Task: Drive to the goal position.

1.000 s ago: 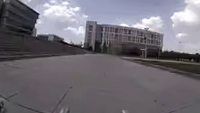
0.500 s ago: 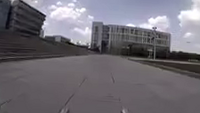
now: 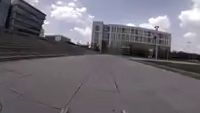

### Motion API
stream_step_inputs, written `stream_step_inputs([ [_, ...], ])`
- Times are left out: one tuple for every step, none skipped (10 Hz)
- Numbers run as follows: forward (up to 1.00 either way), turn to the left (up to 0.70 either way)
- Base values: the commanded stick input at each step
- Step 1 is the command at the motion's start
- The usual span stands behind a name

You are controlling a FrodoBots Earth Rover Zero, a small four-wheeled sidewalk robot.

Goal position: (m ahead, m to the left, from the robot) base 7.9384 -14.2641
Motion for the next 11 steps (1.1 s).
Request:
stream_step_inputs([
  [0.7, 0.0],
  [0.7, 0.0],
  [0.7, 0.0],
  [0.7, 0.0],
  [0.7, 0.0],
  [0.7, 0.0],
  [0.7, 0.0],
  [0.7, 0.0],
  [0.7, 0.0],
  [0.7, 0.0],
  [0.7, 0.0],
])
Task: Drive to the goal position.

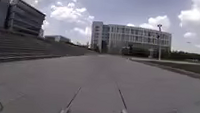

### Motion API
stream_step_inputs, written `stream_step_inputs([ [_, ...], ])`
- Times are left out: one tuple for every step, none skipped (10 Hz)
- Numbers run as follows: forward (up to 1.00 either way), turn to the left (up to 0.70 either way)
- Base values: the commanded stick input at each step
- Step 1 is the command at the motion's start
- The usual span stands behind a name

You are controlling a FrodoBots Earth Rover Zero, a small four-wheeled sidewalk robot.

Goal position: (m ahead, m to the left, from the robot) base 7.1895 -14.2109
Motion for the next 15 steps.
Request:
stream_step_inputs([
  [0.7, 0.0],
  [0.7, 0.0],
  [0.7, 0.0],
  [0.7, 0.0],
  [0.7, 0.0],
  [0.7, 0.0],
  [0.7, 0.0],
  [0.7, 0.0],
  [0.7, 0.0],
  [0.7, 0.0],
  [0.7, 0.0],
  [0.7, 0.05],
  [0.7, 0.33],
  [0.7, 0.35],
  [0.7, 0.35],
])
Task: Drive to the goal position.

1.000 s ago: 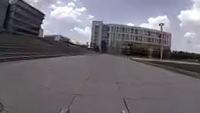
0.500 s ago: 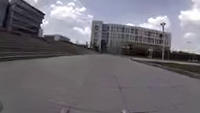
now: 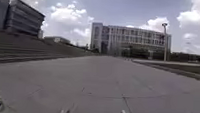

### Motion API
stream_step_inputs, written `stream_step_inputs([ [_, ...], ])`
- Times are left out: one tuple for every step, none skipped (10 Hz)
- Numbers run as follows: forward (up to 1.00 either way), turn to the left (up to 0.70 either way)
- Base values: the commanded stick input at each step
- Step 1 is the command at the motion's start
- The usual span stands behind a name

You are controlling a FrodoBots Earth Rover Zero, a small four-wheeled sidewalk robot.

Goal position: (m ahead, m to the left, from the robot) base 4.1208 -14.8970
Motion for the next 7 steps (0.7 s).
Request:
stream_step_inputs([
  [0.7, 0.35],
  [0.7, 0.35],
  [0.7, 0.35],
  [0.7, 0.35],
  [0.7, 0.35],
  [0.7, 0.35],
  [0.7, 0.16],
])
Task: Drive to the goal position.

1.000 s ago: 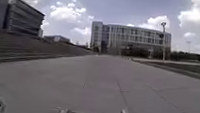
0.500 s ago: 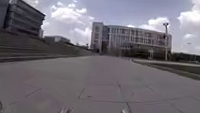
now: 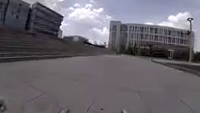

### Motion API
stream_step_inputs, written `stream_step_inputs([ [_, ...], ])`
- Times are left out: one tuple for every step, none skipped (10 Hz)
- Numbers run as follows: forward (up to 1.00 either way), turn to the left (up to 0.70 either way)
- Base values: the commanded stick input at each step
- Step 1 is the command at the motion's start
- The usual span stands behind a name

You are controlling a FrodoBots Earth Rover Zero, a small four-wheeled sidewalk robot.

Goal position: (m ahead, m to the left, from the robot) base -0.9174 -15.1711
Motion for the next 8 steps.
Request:
stream_step_inputs([
  [0.7, 0.0],
  [0.7, 0.0],
  [0.7, 0.0],
  [0.7, 0.0],
  [0.7, 0.0],
  [0.7, 0.0],
  [0.7, 0.0],
  [0.7, 0.0],
])
